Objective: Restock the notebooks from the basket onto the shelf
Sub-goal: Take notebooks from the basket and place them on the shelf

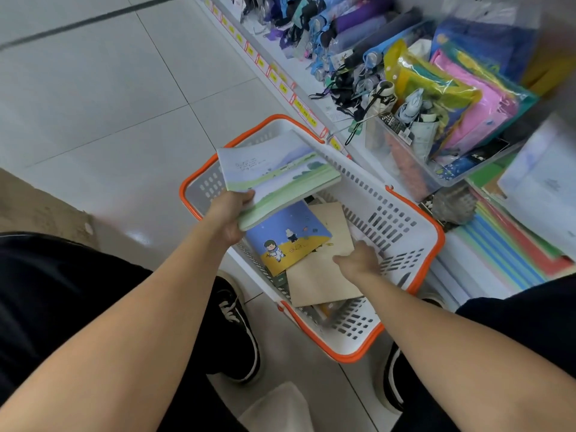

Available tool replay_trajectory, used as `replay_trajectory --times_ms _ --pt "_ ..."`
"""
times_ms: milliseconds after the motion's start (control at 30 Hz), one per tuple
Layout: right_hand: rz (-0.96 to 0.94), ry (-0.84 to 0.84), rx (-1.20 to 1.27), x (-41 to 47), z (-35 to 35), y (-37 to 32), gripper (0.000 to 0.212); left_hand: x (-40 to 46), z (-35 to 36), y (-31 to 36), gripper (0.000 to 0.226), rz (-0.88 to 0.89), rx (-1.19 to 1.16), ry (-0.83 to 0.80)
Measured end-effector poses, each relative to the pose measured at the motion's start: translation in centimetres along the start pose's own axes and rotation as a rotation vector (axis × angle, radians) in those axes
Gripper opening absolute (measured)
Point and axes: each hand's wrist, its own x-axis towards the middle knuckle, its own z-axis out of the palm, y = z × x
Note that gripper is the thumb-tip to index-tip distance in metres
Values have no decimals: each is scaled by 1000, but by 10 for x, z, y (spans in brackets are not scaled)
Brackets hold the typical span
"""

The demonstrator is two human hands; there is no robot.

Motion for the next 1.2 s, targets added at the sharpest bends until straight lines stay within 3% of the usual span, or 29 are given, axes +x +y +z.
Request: replay_trajectory --times_ms 133,200,267,367,433,567,700,800,833,1000,1067,1200 --pt "-294 -91 52 8 10 -28 81 -1 -5 8 23 -34 -69 -75" --pt "-334 -141 27 15 16 -38 69 -4 -6 12 18 -55 -99 -123" --pt "-308 -153 6 21 23 -44 68 -4 -8 16 18 -47 -92 -141" --pt "-254 -11 -173 25 35 -51 76 -1 -16 20 28 -3 -79 -122" --pt "-216 42 -216 25 40 -58 70 3 -19 22 27 16 -103 -109" --pt "-112 -6 -135 34 42 -60 54 7 -21 25 23 98 -218 -71" --pt "-113 -121 108 33 24 -56 44 9 -22 26 18 109 -300 -52" --pt "-100 -313 476 21 -7 -61 34 7 -21 25 19 125 -294 -53" --pt "-101 -332 556 15 -21 -65 39 5 -20 24 20 128 -289 -64" --pt "-209 -218 815 -19 -88 -84 55 -7 -9 15 26 32 -189 -39" --pt "-257 -213 981 -37 -114 -90 48 -14 1 20 28 43 -150 -66" --pt "-369 -235 1197 -71 -173 -116 27 -30 40 55 38 298 6 -131"
